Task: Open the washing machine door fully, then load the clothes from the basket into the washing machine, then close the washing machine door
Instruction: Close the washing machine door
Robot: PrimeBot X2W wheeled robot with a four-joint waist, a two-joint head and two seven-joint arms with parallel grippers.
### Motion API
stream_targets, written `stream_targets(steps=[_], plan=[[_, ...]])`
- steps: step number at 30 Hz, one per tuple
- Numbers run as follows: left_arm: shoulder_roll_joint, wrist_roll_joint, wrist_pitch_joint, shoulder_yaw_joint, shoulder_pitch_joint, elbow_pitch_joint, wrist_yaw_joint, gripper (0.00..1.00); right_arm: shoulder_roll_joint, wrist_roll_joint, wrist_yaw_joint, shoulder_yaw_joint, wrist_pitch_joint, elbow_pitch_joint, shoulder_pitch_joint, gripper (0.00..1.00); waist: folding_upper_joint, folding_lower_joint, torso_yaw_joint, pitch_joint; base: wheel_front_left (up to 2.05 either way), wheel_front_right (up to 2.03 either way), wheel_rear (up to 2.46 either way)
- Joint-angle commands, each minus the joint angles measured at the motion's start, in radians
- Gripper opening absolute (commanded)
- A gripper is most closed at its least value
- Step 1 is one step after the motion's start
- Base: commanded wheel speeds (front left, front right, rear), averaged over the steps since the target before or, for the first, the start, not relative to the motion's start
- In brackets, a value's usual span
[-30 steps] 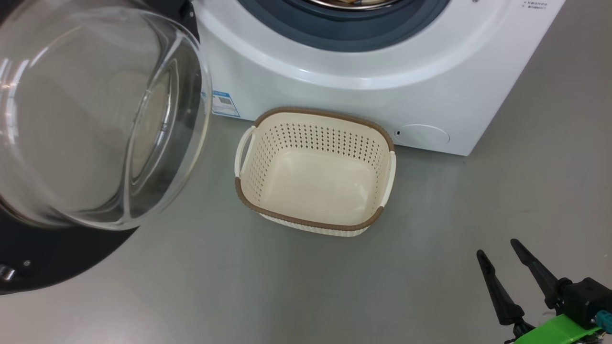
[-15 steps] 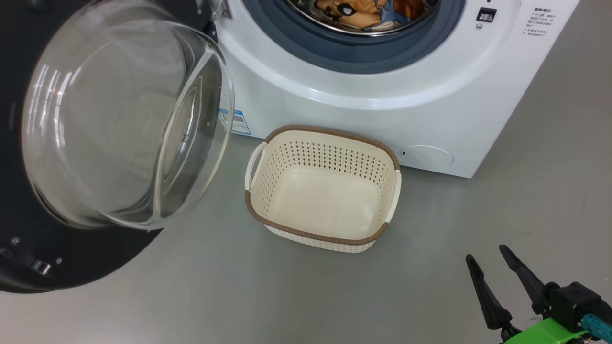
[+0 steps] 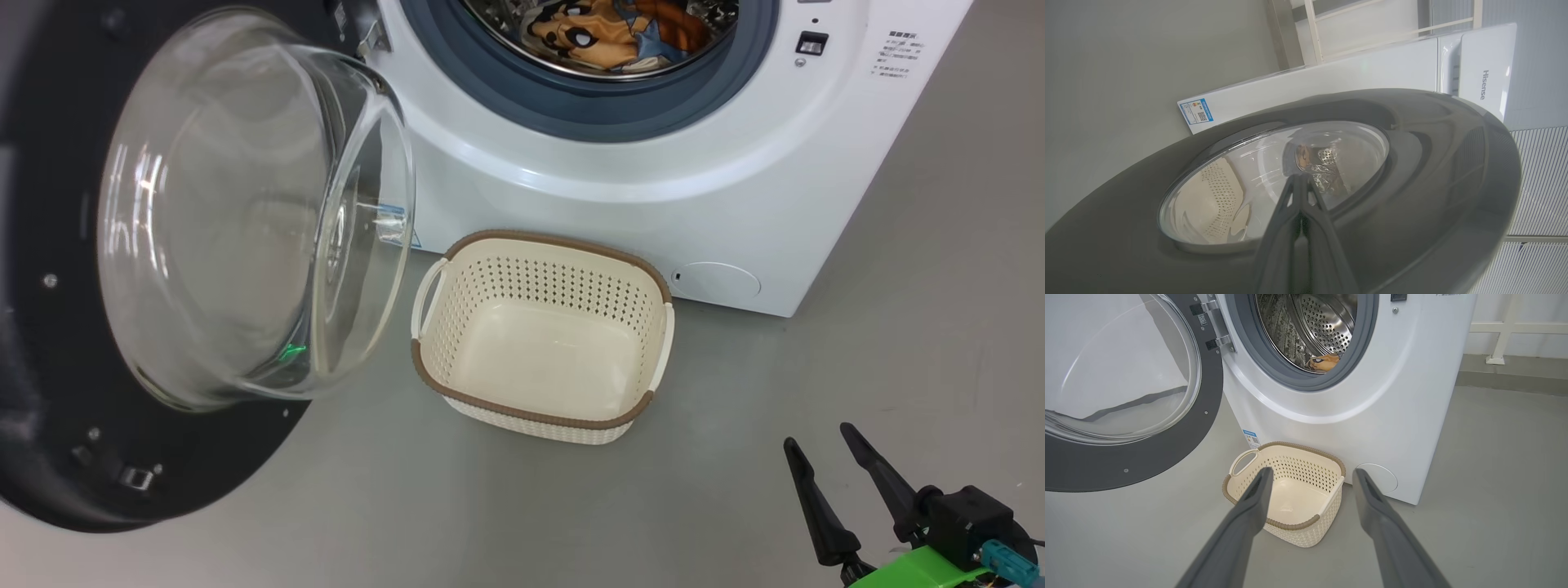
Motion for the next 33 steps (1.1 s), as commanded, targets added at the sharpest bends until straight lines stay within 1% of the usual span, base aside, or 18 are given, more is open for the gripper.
stream_targets(steps=[1,6,11,17,24,29,33], plan=[[0.037,0.002,0.03,-0.002,0.015,-0.054,-0.009,0.0,0.0,-0.009,0.002,0.017,-0.012,-0.019,0.009,1.0,-0.0001,0.0,-0.006,-0.004,0.0,0.0,0.0],[0.029,-0.002,0.071,-0.037,0.023,-0.117,0.004,0.0,0.015,-0.012,0.002,0.013,-0.012,-0.014,0.011,1.0,-0.0001,0.0,-0.007,-0.015,0.0,0.0,0.0],[0.0,-0.003,0.081,-0.073,0.014,-0.172,0.007,0.0,0.027,-0.012,0.002,0.011,-0.012,-0.014,0.007,1.0,-0.0001,0.0,-0.003,-0.021,0.0,0.0,0.0],[-0.068,0.015,0.047,-0.133,-0.013,-0.204,-0.015,0.0,0.043,-0.013,0.002,0.013,-0.012,-0.013,-0.001,1.0,-0.0001,0.0,-0.011,-0.03,0.0,0.0,0.0],[-0.149,0.034,-0.007,-0.199,-0.052,-0.195,-0.062,0.0,0.06,-0.013,0.002,0.01,-0.012,-0.008,0.0,1.0,-0.0001,0.0,-0.053,-0.046,0.0,0.0,0.0],[-0.183,0.053,-0.033,-0.244,-0.077,-0.19,-0.074,0.0,0.071,-0.014,0.002,0.008,-0.012,-0.004,0.005,1.0,-0.0001,0.0,-0.089,-0.057,0.0,0.0,0.0],[-0.206,0.059,-0.09,-0.26,-0.113,-0.162,-0.101,0.0,0.076,-0.014,0.002,0.009,-0.012,-0.001,0.004,1.0,-0.0001,0.0,-0.117,-0.059,0.0,0.0,0.0]])
